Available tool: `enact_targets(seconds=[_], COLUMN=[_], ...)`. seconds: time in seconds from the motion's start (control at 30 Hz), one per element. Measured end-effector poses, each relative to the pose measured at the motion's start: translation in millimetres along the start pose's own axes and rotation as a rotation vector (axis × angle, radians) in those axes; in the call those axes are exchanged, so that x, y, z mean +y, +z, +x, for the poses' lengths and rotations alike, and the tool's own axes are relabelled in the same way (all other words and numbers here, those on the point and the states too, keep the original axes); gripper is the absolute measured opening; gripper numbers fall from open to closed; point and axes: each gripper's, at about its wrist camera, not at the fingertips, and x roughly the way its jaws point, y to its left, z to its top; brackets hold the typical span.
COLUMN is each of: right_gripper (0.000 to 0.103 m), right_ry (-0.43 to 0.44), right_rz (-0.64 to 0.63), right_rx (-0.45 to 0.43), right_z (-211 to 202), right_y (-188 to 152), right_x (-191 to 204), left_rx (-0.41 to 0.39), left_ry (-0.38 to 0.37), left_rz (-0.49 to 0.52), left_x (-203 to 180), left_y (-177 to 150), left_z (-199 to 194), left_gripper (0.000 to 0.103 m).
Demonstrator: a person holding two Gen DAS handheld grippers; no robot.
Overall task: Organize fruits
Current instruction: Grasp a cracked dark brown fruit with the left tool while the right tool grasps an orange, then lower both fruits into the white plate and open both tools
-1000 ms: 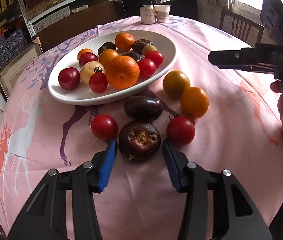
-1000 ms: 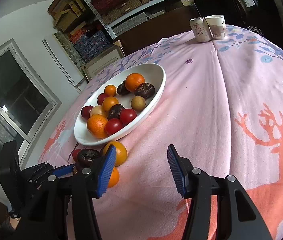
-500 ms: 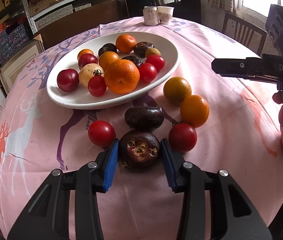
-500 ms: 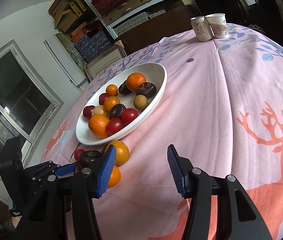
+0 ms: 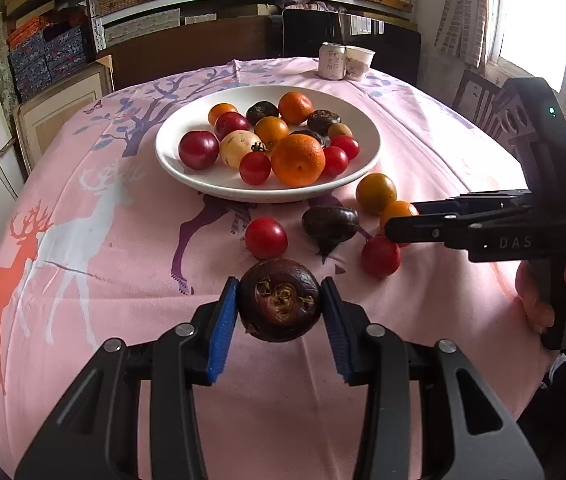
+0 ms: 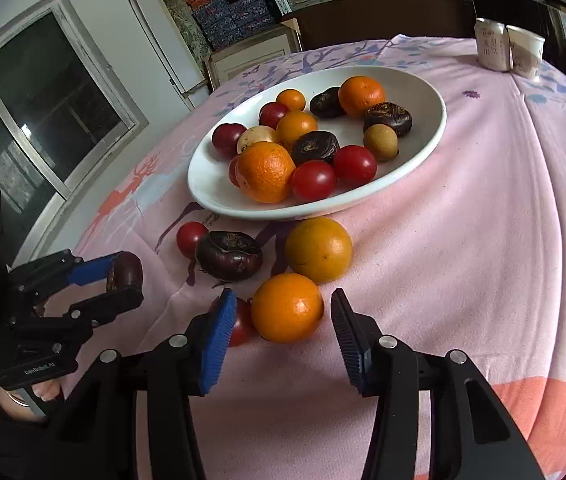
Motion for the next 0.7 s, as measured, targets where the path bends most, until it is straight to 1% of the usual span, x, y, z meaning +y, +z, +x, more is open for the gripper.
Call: enact_targets(seconds=[0.03, 0.07, 0.17, 0.27, 0.4, 0.5, 0.6, 0.7], right_gripper=[0.04, 0.037, 0.037, 0.037, 0.037, 0.037, 0.037, 0.037], right_ry=[0.017, 0.02, 0.05, 0.094, 0.094, 0.083, 0.071, 0.048], right_rz=[0.01, 0.021, 0.066, 0.087, 0.098, 0.111, 0.114, 0.104], right_rx=[0.001, 0.0, -0.014, -0.066, -0.12, -0.169, -0.199, -0.212], right_z=[0, -1, -6, -22, -44, -59, -67, -63], right_y=[0, 0, -3, -7, -5, 12, 40, 71], right_x=[-2, -4, -11, -16, -21, -25, -26, -24], left_rx=[0.0, 0.001, -0.006, -0.027, -0.058, -0.094, -0.14, -0.147], left_ry=[0.001, 0.002, 0.001, -0.012, -0.023, -0.034, -0.028, -0.011], left_rz=[-0.002, -0.005, -0.025, -0.049, -0.058, -0.066, -0.048, -0.032], left_x=[1, 3, 8, 12, 16, 21, 22, 23], left_y=[-2, -3, -4, -2, 8, 29, 54, 81], left_z=[-1, -1, -2, -7, -12, -17, -17, -5], left_gripper=[0.041, 0.041, 0.041, 0.041, 0.041, 0.041, 0.041, 0.041])
